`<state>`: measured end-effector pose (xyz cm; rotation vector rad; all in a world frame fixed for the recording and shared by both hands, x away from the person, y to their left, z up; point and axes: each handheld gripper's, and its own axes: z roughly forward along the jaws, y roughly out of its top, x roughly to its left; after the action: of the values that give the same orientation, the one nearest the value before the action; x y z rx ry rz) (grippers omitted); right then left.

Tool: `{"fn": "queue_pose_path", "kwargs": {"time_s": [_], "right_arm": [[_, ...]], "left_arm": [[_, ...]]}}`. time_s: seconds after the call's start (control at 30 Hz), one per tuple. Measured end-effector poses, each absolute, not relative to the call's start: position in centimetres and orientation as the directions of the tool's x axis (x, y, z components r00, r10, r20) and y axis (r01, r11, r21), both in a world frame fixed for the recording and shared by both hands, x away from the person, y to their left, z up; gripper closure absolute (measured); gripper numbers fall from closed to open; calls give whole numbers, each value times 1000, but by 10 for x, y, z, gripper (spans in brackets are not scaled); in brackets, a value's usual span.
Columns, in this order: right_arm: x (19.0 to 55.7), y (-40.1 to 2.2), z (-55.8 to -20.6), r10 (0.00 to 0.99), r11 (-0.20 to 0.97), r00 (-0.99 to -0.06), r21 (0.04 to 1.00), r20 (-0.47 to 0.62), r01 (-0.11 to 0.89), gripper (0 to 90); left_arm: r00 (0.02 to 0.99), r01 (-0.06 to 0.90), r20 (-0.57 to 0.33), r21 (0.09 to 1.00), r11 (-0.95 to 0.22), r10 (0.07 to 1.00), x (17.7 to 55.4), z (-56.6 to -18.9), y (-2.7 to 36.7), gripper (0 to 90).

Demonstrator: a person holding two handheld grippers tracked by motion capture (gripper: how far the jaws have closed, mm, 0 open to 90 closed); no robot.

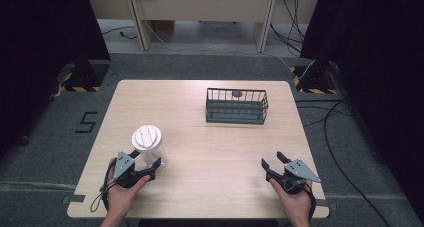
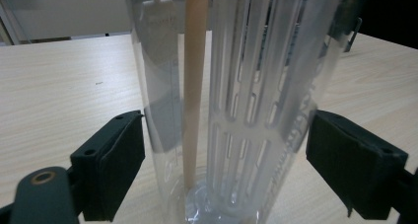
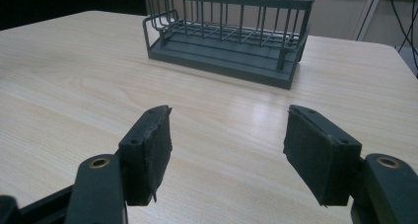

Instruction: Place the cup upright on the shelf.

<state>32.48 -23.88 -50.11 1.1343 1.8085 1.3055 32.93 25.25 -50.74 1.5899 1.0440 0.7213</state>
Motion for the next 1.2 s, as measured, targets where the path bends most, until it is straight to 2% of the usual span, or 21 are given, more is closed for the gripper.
{"fn": "queue_pose_path", "kwargs": {"time_s": [0.47, 0.87, 1.2], "right_arm": [[324, -236, -503, 894, 142, -447, 944, 6, 298, 367], [324, -236, -504, 893, 146, -450, 942, 5, 301, 373], [325, -238, -504, 894, 141, -447, 941, 12, 306, 376]], "left_arm": [[449, 234, -42, 969, -72, 893, 346, -505, 245, 143], [435, 234, -38, 969, -72, 900, 344, -505, 241, 170], [477, 199, -15, 976, -92, 879, 345, -486, 227, 171]]}}
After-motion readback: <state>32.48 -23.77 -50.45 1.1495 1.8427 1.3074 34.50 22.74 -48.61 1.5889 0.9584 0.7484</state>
